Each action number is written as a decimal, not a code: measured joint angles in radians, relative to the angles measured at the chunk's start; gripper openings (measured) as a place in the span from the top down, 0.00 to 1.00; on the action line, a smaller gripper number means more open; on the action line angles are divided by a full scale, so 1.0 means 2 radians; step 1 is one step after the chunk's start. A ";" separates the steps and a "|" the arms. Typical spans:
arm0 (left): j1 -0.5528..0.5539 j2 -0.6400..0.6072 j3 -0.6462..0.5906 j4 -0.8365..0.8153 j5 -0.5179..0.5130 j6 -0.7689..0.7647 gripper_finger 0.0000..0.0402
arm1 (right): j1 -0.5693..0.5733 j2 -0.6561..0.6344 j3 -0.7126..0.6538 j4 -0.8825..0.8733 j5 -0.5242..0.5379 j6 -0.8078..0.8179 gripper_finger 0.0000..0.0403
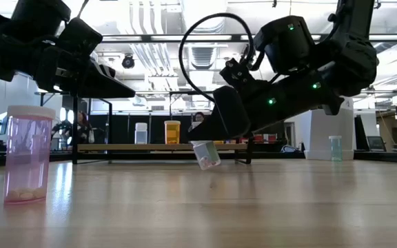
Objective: Pick and place medicine bottles onto shelf by color
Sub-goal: Put the top transparent pill bottle on the shelf
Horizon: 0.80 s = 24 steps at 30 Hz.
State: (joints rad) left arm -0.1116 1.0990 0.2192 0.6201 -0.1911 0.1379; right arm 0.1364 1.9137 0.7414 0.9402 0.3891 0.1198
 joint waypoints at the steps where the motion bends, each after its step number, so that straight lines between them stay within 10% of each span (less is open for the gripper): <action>1: 0.000 0.000 0.000 0.000 0.000 0.000 0.98 | 0.000 0.000 0.000 -0.001 0.002 0.003 0.63; 24: 0.000 0.000 0.000 0.000 0.000 0.000 0.98 | 0.000 -0.011 -0.002 -0.063 0.008 0.009 0.32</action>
State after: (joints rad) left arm -0.1116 1.0988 0.2192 0.6198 -0.1913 0.1376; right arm 0.1368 1.8914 0.7368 0.8146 0.4046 0.1379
